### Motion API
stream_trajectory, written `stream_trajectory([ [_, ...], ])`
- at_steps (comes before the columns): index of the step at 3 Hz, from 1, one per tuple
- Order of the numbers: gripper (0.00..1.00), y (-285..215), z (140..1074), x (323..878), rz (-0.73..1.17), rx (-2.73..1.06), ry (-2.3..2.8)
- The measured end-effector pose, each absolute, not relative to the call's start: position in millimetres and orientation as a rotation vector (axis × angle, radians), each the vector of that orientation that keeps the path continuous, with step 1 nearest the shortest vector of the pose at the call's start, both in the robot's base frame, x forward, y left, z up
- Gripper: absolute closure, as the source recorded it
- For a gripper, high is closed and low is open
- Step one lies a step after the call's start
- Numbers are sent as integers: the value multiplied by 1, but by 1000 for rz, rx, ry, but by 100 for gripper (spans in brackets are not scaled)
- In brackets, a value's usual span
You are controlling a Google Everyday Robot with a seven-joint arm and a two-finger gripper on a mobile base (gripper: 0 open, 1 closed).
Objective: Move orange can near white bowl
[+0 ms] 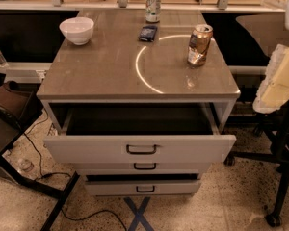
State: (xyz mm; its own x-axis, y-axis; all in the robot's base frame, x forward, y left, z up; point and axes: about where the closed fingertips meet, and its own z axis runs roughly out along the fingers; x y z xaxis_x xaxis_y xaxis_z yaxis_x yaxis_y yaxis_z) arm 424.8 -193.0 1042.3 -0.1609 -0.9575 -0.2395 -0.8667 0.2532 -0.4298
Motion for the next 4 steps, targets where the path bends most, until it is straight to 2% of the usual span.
stream_trajectory([
  [1,0,-193,1042,425,-265,-1655,2073],
  [2,0,-205,1043,453,-242,-1571,2054],
  [4,0,-257,1022,552,-79,-1167,1990],
])
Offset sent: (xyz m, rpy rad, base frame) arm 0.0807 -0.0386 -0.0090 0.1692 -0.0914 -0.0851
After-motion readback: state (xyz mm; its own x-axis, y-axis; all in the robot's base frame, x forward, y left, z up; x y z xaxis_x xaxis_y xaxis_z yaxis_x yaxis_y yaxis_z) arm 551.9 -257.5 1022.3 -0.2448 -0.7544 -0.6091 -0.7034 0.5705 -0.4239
